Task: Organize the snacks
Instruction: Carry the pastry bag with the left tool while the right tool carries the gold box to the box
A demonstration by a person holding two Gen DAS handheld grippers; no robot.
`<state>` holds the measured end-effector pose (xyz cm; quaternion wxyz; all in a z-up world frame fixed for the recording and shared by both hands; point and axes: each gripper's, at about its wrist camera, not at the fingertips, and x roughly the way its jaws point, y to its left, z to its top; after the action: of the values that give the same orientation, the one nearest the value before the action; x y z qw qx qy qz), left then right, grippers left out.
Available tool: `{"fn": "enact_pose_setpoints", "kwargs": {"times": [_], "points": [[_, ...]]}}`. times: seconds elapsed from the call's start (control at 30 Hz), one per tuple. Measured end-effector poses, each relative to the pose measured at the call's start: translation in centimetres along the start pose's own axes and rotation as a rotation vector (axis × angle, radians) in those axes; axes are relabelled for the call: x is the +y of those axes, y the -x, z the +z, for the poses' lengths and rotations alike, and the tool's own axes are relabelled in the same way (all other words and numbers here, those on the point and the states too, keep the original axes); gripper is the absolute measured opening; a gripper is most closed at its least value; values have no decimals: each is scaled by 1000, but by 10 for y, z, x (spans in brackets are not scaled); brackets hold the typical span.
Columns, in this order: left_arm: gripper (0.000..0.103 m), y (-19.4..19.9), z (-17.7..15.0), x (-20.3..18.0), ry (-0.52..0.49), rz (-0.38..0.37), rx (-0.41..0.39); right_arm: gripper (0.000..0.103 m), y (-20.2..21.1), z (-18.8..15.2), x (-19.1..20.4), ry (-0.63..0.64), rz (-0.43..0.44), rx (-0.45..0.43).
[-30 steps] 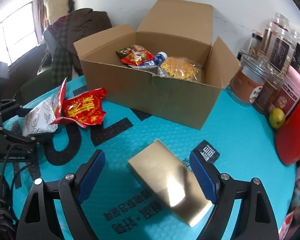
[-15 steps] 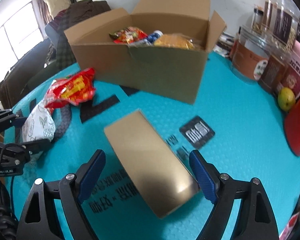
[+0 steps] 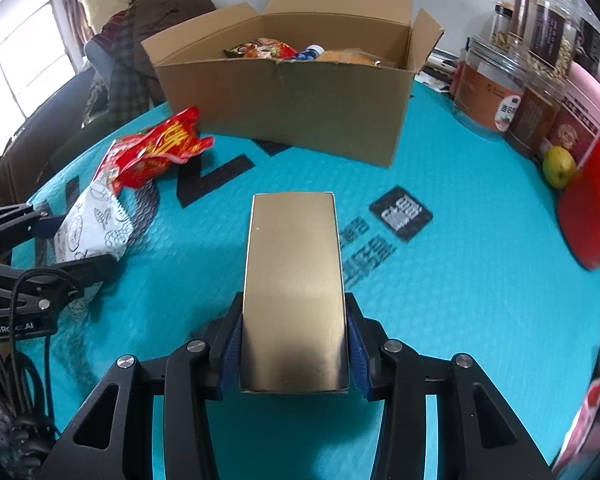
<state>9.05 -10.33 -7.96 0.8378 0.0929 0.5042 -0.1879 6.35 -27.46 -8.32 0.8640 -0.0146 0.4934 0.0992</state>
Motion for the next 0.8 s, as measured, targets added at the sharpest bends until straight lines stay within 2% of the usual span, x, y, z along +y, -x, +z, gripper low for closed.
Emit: {"fn": "enact_pose_setpoints", "kwargs": {"times": [0.63, 0.8], "points": [[60, 21, -40, -38, -141, -103, 41, 44, 47, -77, 33, -134, -29, 33], [63, 12, -42, -48, -202, -37, 52, 46, 53, -89, 43, -113, -49, 43]]}}
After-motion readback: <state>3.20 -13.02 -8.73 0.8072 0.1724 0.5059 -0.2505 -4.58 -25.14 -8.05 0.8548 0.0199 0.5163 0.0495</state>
